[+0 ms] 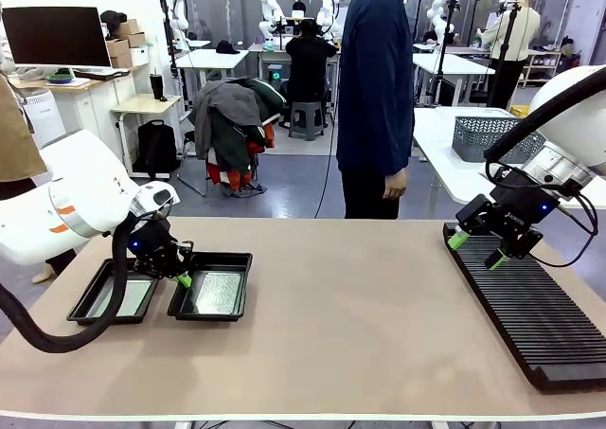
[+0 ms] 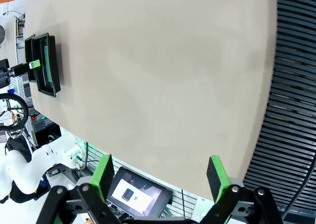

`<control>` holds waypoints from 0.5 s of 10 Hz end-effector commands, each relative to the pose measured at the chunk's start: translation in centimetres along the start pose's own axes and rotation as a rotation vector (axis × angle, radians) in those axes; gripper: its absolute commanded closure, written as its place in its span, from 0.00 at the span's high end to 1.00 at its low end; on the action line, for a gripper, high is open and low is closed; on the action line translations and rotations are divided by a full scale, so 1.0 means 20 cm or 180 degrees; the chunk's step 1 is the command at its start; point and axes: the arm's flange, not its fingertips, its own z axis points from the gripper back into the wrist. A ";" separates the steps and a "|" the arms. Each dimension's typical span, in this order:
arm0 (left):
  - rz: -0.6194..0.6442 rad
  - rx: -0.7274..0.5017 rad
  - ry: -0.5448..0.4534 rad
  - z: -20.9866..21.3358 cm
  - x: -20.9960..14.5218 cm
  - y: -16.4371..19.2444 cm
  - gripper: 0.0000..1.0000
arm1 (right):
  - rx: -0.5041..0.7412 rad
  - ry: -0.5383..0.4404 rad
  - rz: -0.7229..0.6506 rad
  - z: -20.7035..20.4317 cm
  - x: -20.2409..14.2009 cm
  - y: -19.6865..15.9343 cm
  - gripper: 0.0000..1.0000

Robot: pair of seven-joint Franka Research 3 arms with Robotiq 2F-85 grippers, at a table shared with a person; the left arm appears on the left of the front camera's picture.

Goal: Inspect and transfer BCBs to ESD trays.
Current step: Pick up the ESD tray and place it on the left side of the table.

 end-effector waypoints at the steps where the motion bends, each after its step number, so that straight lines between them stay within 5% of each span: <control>1: -0.0001 0.0033 -0.0054 -0.04 -0.01 0.07 0.03 | -0.0016 -0.0049 -0.0067 -0.01 0.01 0.00 1.00; 5: 0.0128 0.0201 -0.0060 -0.07 0.01 0.10 0.03 | -0.0016 -0.0049 -0.0067 -0.01 0.01 0.00 1.00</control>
